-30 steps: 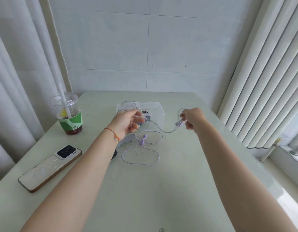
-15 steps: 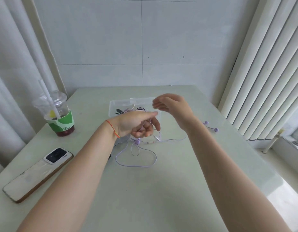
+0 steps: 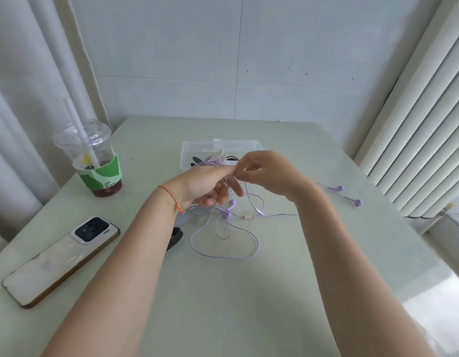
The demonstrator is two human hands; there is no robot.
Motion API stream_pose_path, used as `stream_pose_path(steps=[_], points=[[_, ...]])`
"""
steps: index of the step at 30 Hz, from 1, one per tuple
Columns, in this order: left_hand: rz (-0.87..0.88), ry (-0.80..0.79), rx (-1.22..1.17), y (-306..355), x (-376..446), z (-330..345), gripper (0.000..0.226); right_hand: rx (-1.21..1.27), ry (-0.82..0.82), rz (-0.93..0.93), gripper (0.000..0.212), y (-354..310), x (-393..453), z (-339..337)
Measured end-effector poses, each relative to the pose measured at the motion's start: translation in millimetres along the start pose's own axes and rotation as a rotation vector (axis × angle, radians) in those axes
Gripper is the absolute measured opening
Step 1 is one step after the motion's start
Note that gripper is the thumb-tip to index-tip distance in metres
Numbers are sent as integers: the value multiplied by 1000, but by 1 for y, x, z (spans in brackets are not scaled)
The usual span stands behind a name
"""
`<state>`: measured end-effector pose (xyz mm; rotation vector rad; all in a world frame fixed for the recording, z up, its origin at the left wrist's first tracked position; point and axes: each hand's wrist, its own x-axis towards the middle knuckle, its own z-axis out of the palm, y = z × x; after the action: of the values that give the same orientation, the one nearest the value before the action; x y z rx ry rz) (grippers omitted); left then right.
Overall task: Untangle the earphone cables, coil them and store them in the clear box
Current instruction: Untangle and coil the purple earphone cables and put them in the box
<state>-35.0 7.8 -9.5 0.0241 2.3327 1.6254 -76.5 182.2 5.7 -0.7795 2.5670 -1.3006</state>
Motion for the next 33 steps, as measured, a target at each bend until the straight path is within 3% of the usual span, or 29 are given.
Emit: stream_pose_path(steps=[5,8,10,16,19,23,25,27,30,33], points=[[53,142,-271,0,3,-5,50,161,-32,-59,9,-1,-9,-26],[129,122,-564,2,2,-9,48,346,25,-132,7,-7,-15,-35],[150,84,-663,3,1,-12,49,304,65,-109,9,-8,-17,-38],[60,122,-405,3,-3,-11,50,237,162,-66,17,-16,-21,-39],[39,150,-353,0,-1,-10,52,184,86,5,10,-23,-27,-43],[48,79,-403,-2,-2,-10,56,-337,-41,245,31,-17,-31,-55],[56,2,-434,-1,-5,-10,57,-608,34,373,27,-6,-30,-62],[73,-56,-450,-1,-8,-12,58,-737,5,478,22,1,-29,-62],[107,-78,-466,1,-10,-13,59,-717,-80,380,30,6,-24,-56],[143,-94,-409,3,-10,-9,63,-454,-99,177,54,-12,-26,-46]])
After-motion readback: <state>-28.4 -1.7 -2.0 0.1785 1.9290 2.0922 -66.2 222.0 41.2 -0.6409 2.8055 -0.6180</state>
